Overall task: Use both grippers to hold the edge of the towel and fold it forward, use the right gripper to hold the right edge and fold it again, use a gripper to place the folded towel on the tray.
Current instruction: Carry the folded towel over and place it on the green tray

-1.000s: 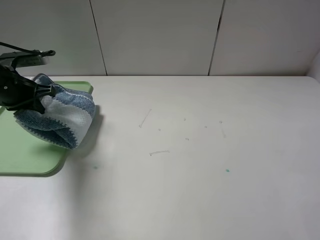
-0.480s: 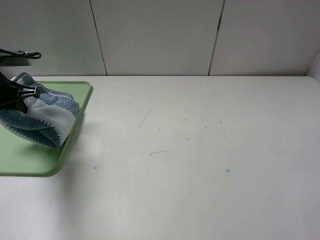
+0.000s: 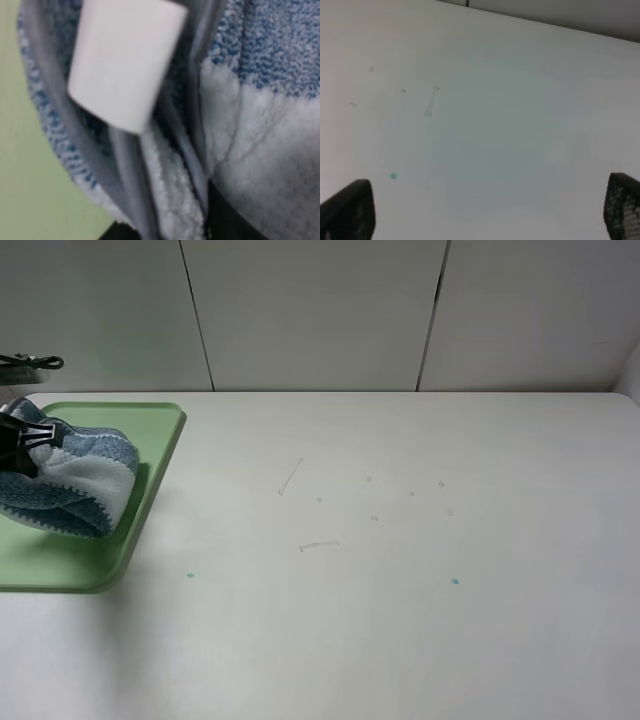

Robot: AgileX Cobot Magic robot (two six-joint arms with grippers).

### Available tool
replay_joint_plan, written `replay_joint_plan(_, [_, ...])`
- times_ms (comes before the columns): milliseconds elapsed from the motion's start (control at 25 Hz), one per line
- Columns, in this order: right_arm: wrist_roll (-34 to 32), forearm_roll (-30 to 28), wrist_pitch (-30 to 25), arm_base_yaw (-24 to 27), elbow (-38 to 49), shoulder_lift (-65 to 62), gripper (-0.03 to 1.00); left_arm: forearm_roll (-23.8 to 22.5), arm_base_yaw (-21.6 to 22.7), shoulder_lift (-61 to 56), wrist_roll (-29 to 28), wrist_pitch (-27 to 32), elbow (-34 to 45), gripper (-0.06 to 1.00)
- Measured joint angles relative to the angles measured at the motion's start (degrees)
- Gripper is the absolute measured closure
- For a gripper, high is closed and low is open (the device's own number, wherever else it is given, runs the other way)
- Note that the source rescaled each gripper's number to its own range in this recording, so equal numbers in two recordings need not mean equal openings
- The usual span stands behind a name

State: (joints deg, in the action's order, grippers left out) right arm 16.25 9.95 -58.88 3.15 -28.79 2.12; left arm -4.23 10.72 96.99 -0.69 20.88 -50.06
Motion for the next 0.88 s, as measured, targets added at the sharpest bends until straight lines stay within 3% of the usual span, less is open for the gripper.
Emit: replay_joint_plan(880, [0.0, 0.0, 0.0, 0.0, 0.0, 0.0, -0.03, 0.2, 0.0, 0.0, 0.0, 1.0, 0.9, 0.83])
